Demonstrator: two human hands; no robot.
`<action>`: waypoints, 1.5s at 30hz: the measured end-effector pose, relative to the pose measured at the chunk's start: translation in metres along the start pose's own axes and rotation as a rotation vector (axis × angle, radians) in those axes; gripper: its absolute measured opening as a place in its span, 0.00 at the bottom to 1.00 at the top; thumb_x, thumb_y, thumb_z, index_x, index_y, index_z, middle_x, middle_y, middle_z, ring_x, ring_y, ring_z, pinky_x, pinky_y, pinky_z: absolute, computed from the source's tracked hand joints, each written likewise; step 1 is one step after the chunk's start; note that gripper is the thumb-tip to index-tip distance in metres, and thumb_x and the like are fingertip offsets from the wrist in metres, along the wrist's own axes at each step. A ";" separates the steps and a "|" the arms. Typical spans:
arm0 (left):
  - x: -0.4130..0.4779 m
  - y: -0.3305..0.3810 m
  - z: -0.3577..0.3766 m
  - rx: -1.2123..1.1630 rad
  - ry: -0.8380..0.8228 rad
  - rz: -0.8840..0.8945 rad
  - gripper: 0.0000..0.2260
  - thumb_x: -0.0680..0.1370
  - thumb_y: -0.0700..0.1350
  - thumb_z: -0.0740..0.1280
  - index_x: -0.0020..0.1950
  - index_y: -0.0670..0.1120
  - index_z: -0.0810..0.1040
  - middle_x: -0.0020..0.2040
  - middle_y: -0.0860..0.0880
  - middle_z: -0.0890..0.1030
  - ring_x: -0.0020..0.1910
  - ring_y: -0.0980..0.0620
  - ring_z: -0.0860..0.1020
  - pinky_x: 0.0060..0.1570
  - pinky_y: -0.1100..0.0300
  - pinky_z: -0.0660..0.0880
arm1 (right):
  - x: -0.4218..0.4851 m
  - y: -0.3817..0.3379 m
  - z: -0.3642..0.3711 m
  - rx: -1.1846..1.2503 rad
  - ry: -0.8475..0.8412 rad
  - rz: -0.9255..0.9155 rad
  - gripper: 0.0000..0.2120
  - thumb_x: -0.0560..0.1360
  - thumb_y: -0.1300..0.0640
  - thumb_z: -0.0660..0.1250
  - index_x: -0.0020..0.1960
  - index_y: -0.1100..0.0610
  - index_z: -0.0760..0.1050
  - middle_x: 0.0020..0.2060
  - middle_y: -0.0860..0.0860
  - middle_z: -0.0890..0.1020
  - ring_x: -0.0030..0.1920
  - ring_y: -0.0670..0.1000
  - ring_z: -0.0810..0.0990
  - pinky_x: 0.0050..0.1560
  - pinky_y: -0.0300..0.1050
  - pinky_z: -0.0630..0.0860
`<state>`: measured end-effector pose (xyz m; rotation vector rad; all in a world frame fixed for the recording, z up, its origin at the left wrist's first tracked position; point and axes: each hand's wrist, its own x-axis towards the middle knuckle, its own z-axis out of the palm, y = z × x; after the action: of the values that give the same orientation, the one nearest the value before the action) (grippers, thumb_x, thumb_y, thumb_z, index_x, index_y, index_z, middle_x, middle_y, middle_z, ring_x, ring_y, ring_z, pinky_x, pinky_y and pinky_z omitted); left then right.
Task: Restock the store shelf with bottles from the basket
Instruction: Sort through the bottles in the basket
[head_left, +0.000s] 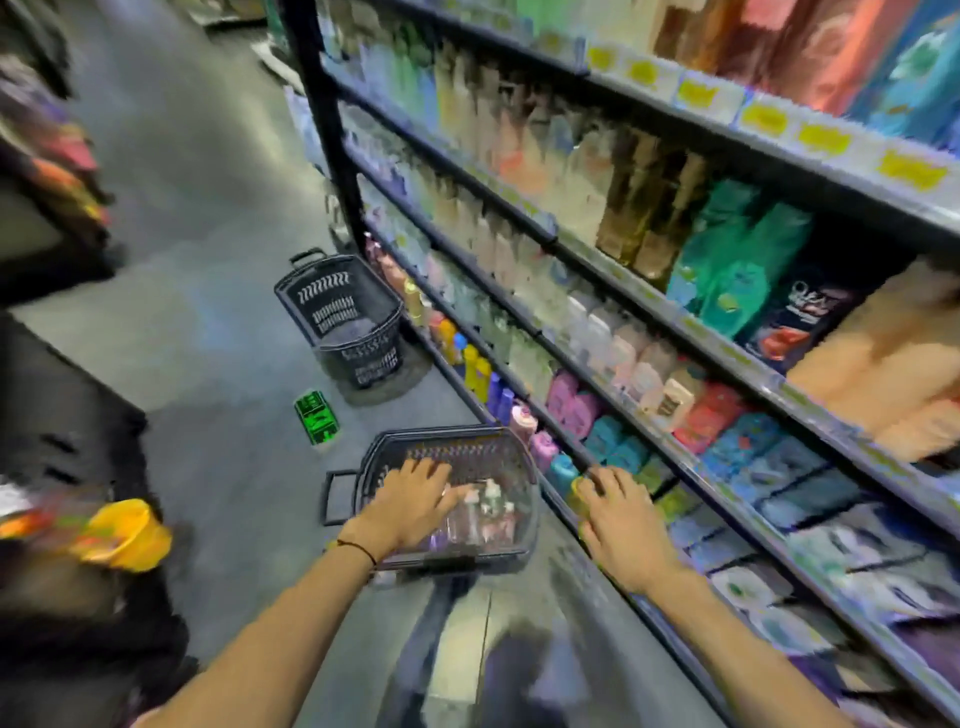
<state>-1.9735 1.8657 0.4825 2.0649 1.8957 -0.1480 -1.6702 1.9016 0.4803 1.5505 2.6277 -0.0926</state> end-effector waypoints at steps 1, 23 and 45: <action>-0.002 -0.015 0.007 -0.025 -0.020 -0.019 0.43 0.72 0.71 0.34 0.65 0.45 0.72 0.60 0.41 0.76 0.60 0.37 0.74 0.57 0.45 0.72 | 0.008 -0.011 0.010 0.027 -0.039 -0.007 0.19 0.69 0.49 0.60 0.56 0.56 0.76 0.56 0.59 0.78 0.55 0.63 0.77 0.50 0.58 0.77; 0.203 -0.119 0.239 -0.607 -0.445 -0.403 0.16 0.83 0.57 0.60 0.68 0.52 0.68 0.59 0.50 0.72 0.56 0.48 0.76 0.58 0.49 0.74 | 0.230 0.007 0.315 0.312 -0.413 0.135 0.23 0.71 0.58 0.67 0.65 0.58 0.74 0.65 0.59 0.75 0.63 0.62 0.76 0.57 0.58 0.78; 0.431 -0.099 0.639 -0.720 -0.619 -0.568 0.33 0.82 0.50 0.65 0.79 0.40 0.51 0.74 0.29 0.61 0.70 0.29 0.69 0.66 0.45 0.69 | 0.283 0.020 0.558 0.270 0.070 0.211 0.30 0.76 0.67 0.57 0.78 0.70 0.57 0.78 0.65 0.57 0.79 0.66 0.56 0.79 0.57 0.55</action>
<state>-1.9305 2.0817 -0.2631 0.8570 1.7157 -0.1753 -1.7633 2.1034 -0.1047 1.9386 2.5698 -0.3992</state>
